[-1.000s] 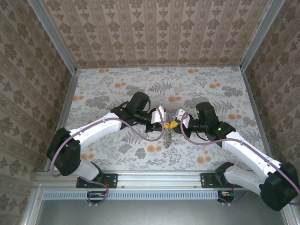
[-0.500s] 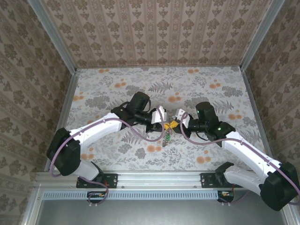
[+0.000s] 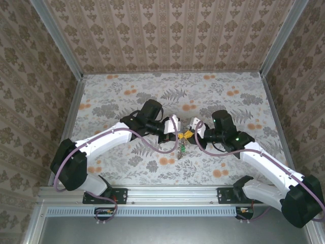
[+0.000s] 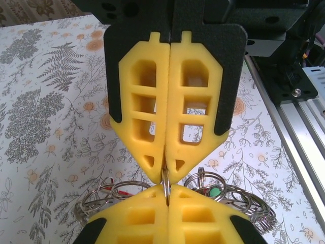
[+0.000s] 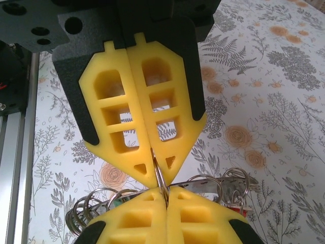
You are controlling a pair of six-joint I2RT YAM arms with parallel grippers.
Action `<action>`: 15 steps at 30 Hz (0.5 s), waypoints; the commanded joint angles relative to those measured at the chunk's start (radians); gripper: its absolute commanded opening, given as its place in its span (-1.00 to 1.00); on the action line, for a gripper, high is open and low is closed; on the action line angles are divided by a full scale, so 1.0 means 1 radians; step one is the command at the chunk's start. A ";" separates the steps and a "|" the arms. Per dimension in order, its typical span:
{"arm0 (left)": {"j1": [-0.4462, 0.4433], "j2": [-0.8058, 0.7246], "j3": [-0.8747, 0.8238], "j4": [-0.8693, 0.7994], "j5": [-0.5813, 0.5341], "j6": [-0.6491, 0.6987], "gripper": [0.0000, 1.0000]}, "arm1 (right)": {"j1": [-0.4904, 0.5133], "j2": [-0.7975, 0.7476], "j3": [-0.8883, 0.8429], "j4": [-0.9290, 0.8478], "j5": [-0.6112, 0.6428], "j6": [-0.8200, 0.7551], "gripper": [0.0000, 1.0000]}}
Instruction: Put the keys on the keyring
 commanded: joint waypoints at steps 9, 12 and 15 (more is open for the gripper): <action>0.074 -0.078 -0.097 0.279 0.214 -0.171 -1.00 | 0.001 -0.012 -0.033 0.092 -0.003 0.006 -0.81; 0.092 -0.081 -0.117 0.346 0.280 -0.210 -1.00 | 0.001 -0.002 -0.056 0.152 -0.029 0.042 -0.74; 0.098 -0.078 -0.132 0.391 0.313 -0.239 -1.00 | -0.001 0.001 -0.088 0.226 -0.034 0.081 -0.71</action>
